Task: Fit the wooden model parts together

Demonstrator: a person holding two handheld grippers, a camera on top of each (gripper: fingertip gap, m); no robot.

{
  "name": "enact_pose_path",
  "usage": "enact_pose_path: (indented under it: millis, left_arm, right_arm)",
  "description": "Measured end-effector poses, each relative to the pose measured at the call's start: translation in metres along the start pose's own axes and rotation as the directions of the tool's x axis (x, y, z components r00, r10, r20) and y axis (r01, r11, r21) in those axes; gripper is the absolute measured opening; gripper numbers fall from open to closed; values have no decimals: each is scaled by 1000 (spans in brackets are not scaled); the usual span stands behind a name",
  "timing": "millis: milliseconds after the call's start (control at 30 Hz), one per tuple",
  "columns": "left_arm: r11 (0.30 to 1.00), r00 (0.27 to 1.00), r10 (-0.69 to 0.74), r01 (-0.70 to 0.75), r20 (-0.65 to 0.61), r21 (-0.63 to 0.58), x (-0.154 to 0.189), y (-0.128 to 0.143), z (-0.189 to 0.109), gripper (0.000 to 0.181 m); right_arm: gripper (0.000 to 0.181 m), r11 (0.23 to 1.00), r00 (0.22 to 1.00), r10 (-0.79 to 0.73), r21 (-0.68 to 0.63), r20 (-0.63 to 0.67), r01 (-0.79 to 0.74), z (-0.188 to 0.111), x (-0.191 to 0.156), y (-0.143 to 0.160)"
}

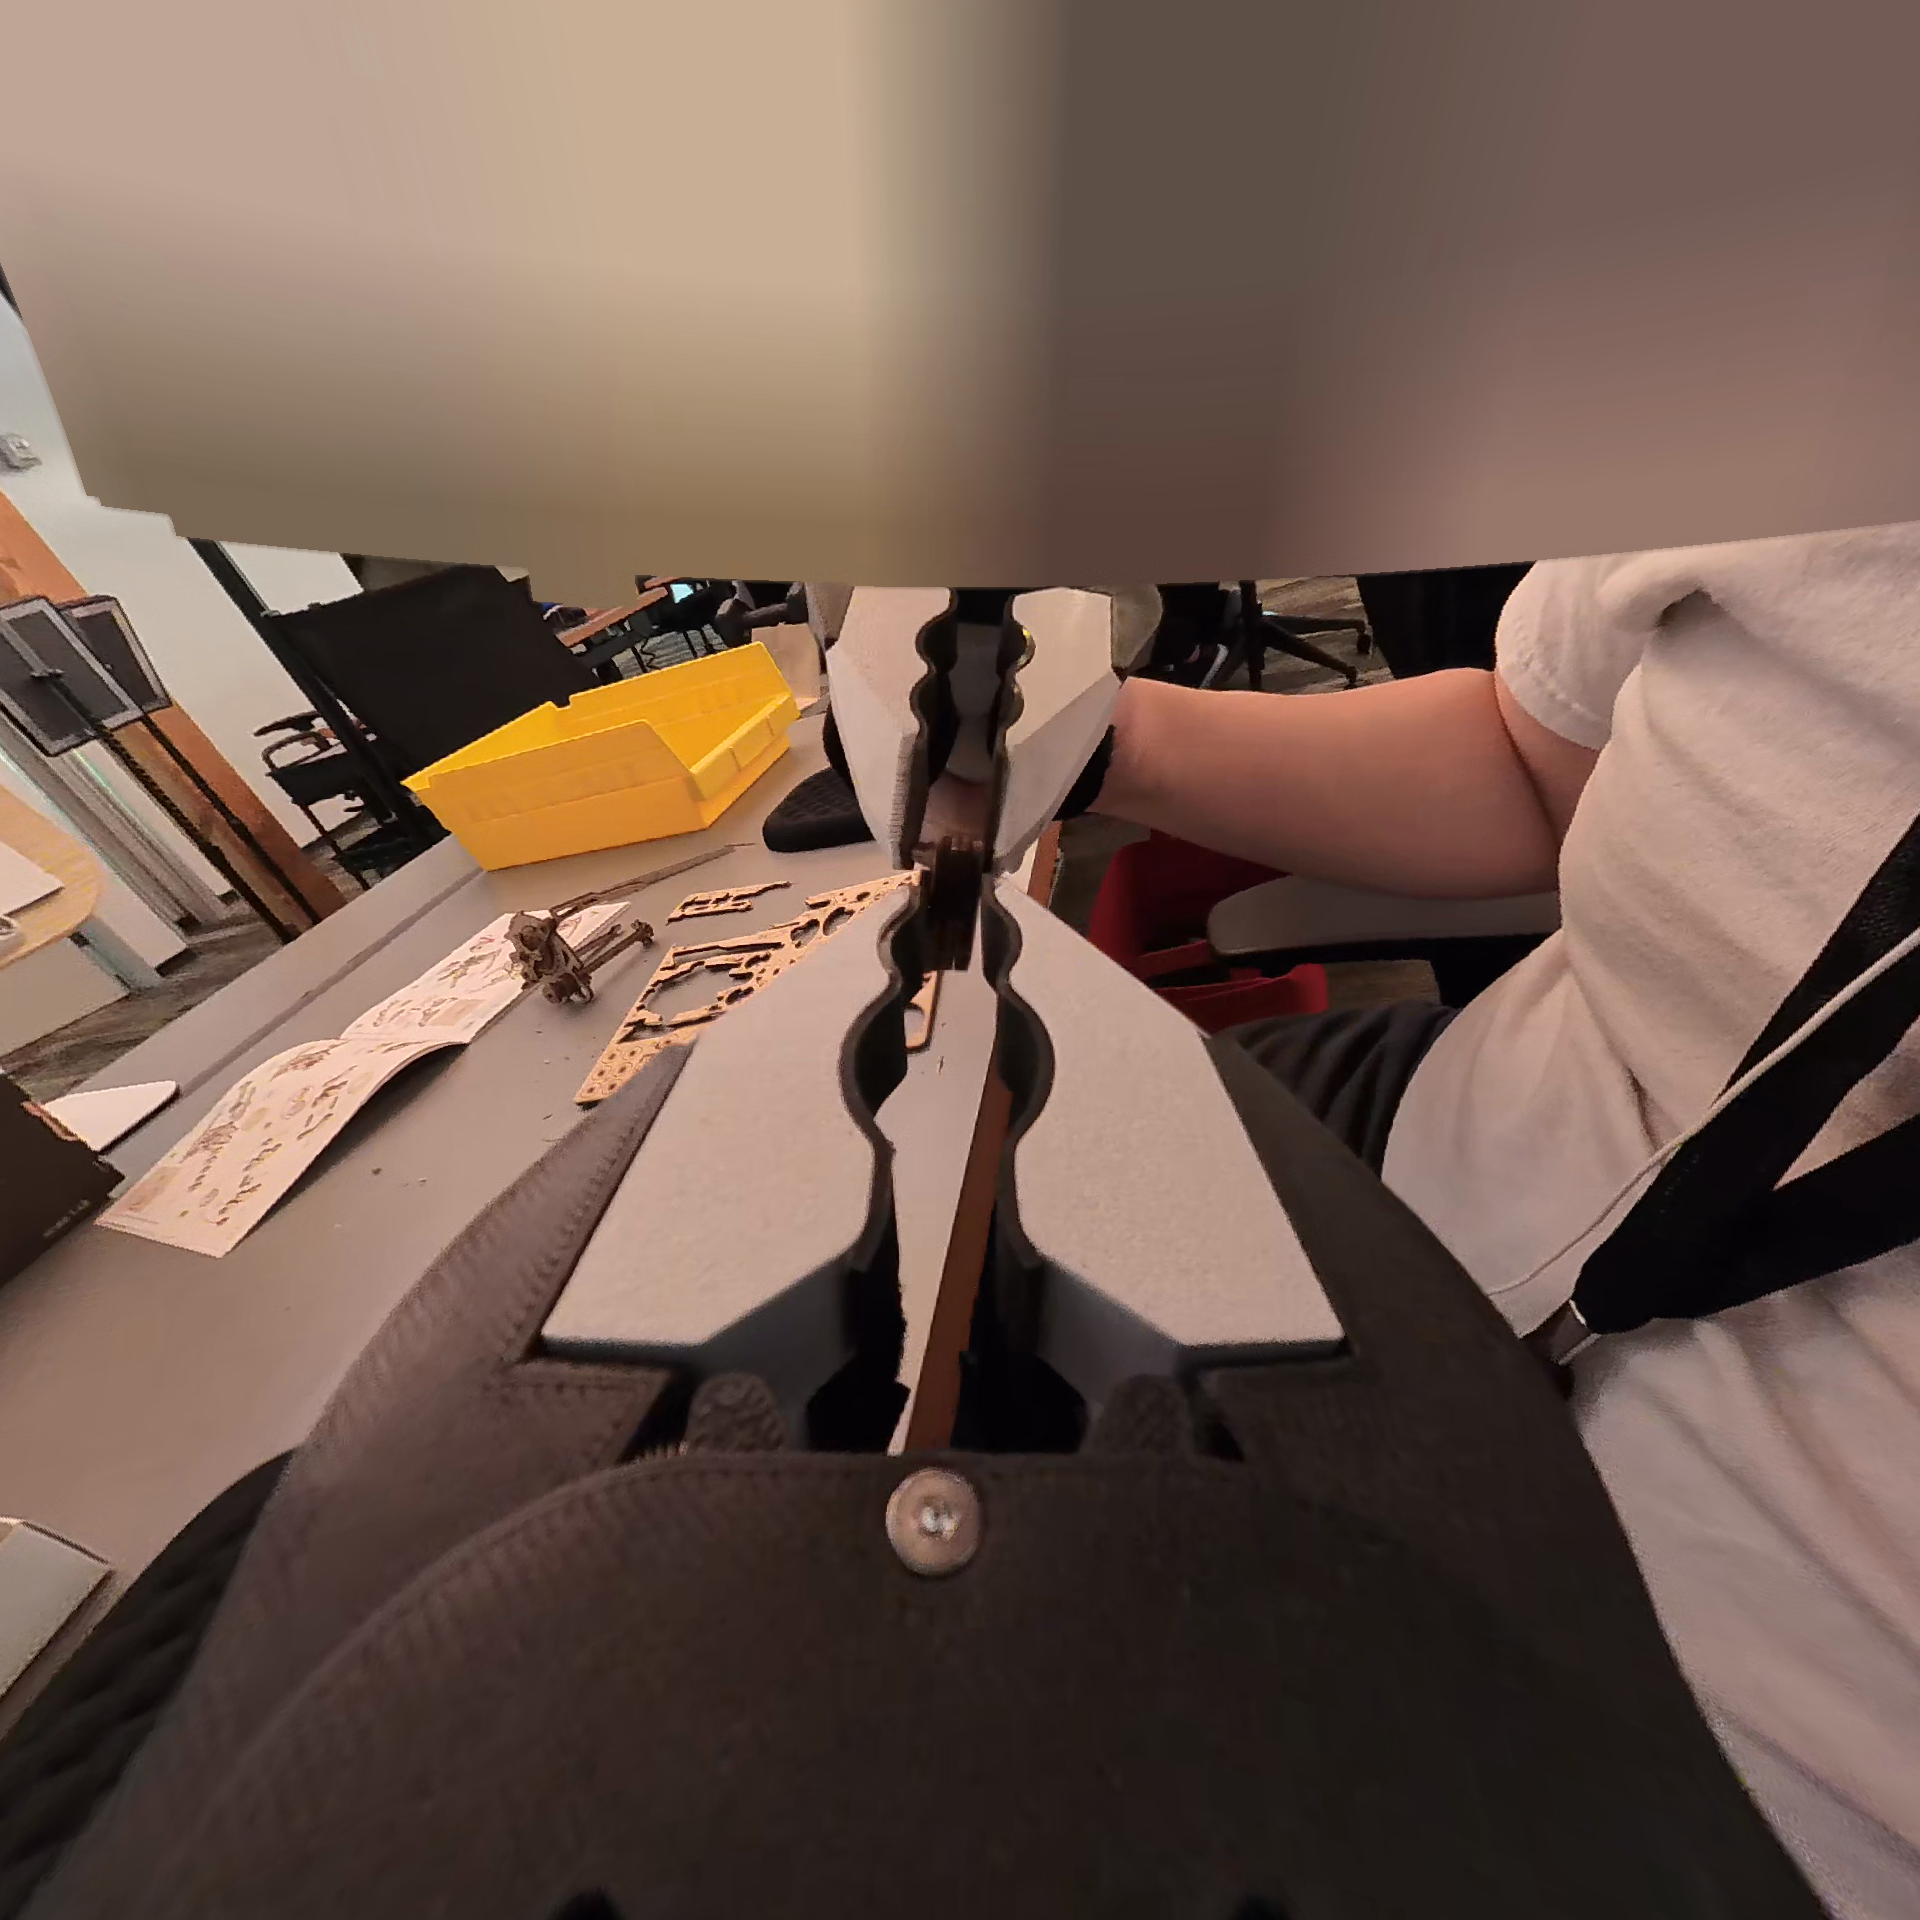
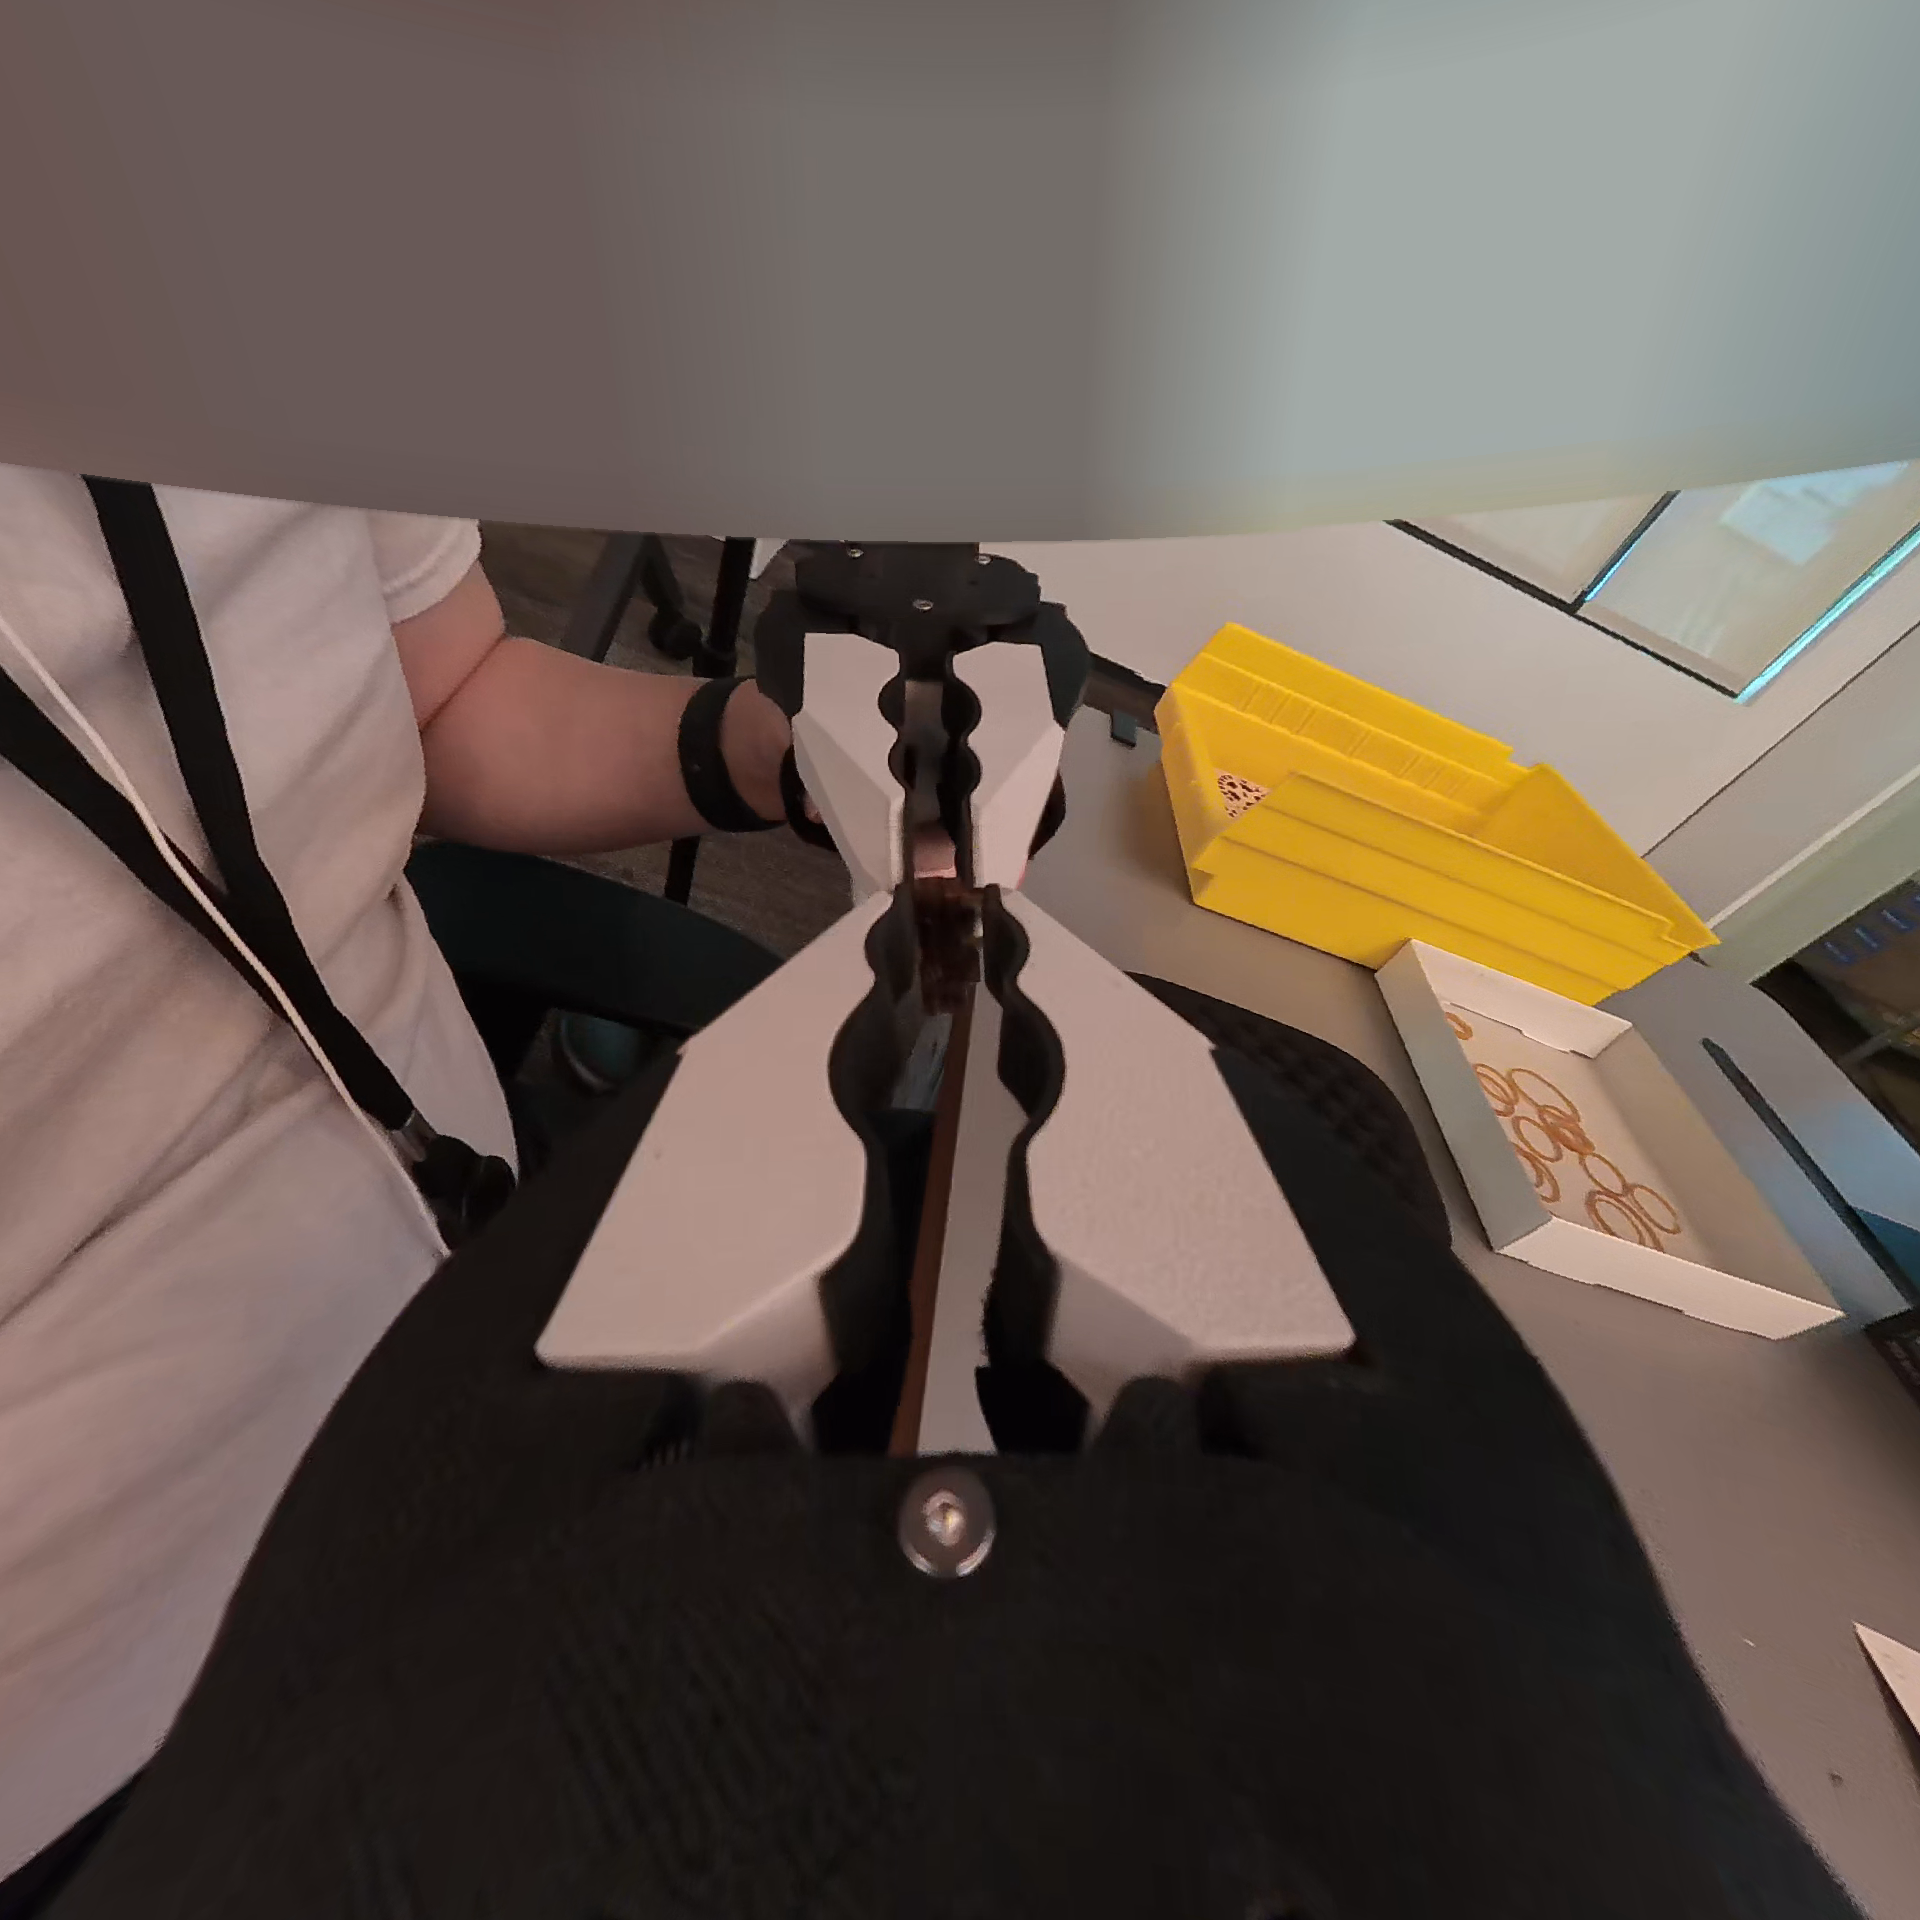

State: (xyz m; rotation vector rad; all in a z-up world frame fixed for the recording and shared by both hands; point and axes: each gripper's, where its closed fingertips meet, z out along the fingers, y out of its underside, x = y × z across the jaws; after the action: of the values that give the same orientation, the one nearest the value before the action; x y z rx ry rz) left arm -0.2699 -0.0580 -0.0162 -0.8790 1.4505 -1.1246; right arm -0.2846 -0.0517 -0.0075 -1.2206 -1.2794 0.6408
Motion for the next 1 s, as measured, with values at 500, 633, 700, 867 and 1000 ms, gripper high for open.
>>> enact_pose_path:
  millis: [500, 633, 700, 867, 1000]
  left_arm:
    - [999, 999, -26, 26, -26, -21, 3, 3, 1, 6]
    - [999, 999, -22, 21, -25, -27, 3, 3, 1, 6]
    - [999, 999, -27, 26, -23, -35, 2, 4, 0, 6]
    - [998, 1000, -22, 21, -16, -52, 1, 6, 1, 6]
    - [997, 999, -36, 34, -36, -64, 3, 7, 0, 6]
  right_arm:
    - [14, 985, 984, 165, 36, 70, -168, -1, 0, 5]
    - [13, 984, 983, 170, 36, 75, -173, 0, -2, 5]
    - [15, 985, 983, 168, 29, 69, -170, 1, -1, 5]
    - [12, 981, 980, 190, 28, 58, -192, 3, 1, 3]
    - [12, 982, 980, 186, 16, 71, -188, 3, -1, 5]
